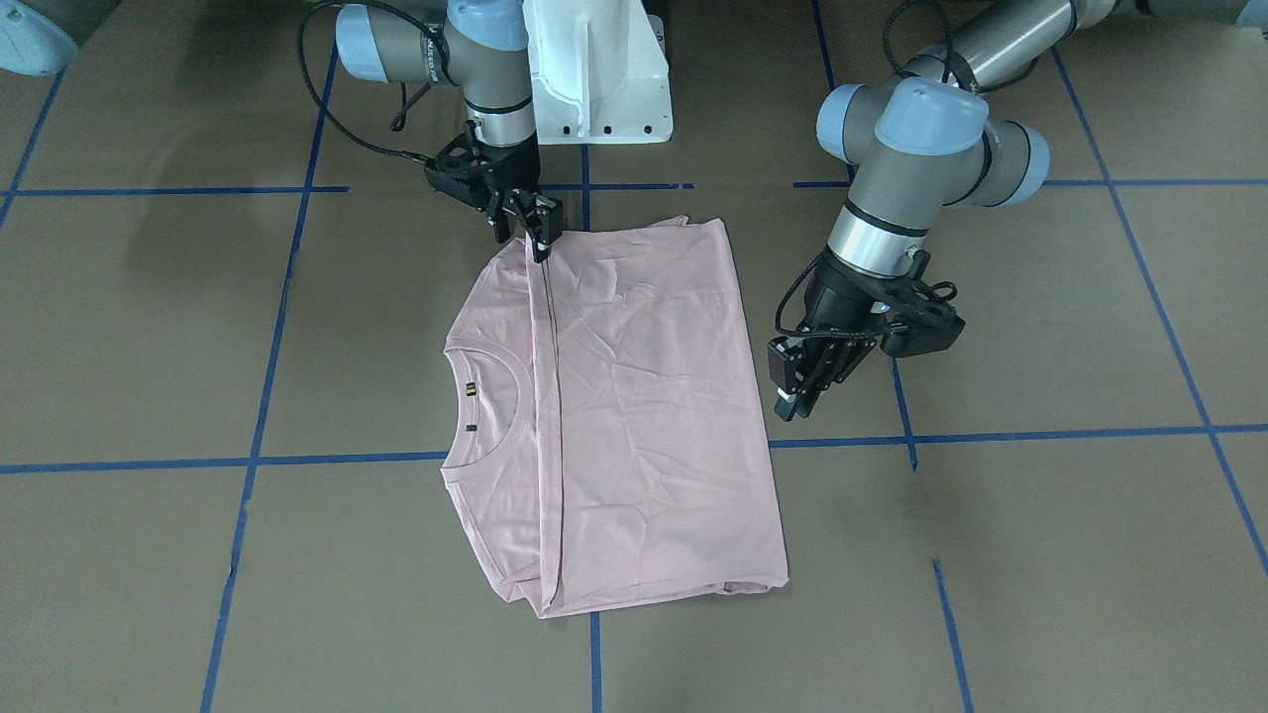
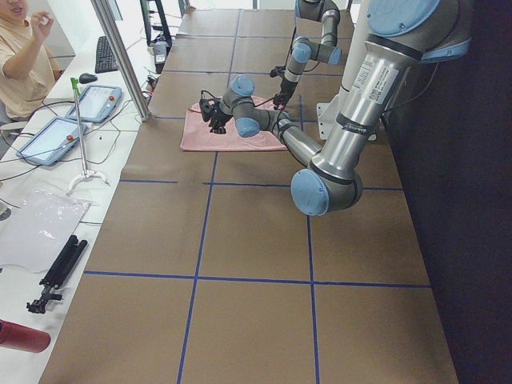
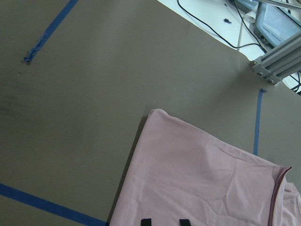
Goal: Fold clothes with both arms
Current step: 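Grasp the near corner of the shirt with the right gripper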
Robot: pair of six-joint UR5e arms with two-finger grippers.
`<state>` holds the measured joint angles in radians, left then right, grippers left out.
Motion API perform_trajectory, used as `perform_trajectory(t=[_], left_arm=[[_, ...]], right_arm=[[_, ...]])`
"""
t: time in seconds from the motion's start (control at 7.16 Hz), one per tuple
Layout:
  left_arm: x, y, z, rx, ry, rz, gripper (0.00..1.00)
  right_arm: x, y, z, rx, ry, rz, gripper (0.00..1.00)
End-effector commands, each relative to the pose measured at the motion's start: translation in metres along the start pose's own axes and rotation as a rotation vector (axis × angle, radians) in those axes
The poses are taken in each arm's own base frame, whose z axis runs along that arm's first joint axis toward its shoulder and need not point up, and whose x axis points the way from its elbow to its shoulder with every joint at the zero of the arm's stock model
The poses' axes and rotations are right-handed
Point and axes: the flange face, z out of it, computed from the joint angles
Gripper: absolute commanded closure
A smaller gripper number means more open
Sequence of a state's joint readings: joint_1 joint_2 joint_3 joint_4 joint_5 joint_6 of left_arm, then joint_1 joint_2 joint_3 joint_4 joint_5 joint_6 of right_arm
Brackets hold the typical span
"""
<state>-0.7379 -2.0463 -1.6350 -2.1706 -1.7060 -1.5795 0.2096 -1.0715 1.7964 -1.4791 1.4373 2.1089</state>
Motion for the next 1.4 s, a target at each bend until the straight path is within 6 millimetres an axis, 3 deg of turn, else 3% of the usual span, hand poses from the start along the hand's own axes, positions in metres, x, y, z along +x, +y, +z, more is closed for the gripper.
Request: perform_trajectory(t=[0.0,0.14,0.28,0.7,0.84,0.98,1.12,1.26], left_arm=[[0.001,0.0,-0.001,-0.001,0.003,0.0,0.68],[0.001,0.0,-0.001,-0.001,0.003,-0.002,0.68],[0.001,0.0,-0.001,-0.001,0.003,-0.002,0.68],[0.003,0.001,-0.008,-0.002,0.014,-0.015,0.68],[0.004,0.015,-0.006,-0.049,0.013,-0.075,0.68],[-0.016,0.059,-0.012,-0.109,0.001,-0.119,0.68],[-0.035,0.094,-0.043,-0.162,0.005,-0.163,0.66],[-0.052,0.129,-0.058,-0.207,-0.021,-0.183,0.61]], right_arm=[[0.001,0.003,0.0,-0.005,0.003,-0.003,0.67],[0.005,0.007,0.002,-0.009,0.01,-0.008,0.95],[0.003,0.008,-0.001,-0.011,0.01,-0.008,1.0],[0.0,0.007,-0.014,-0.019,0.0,-0.006,1.0],[0.0,0.006,-0.022,-0.031,-0.007,-0.004,1.0],[-0.001,0.006,-0.027,-0.038,-0.015,-0.003,1.0],[0.0,0.002,-0.031,-0.037,-0.019,0.0,1.0],[-0.001,0.003,-0.032,-0.039,-0.021,0.0,1.0]])
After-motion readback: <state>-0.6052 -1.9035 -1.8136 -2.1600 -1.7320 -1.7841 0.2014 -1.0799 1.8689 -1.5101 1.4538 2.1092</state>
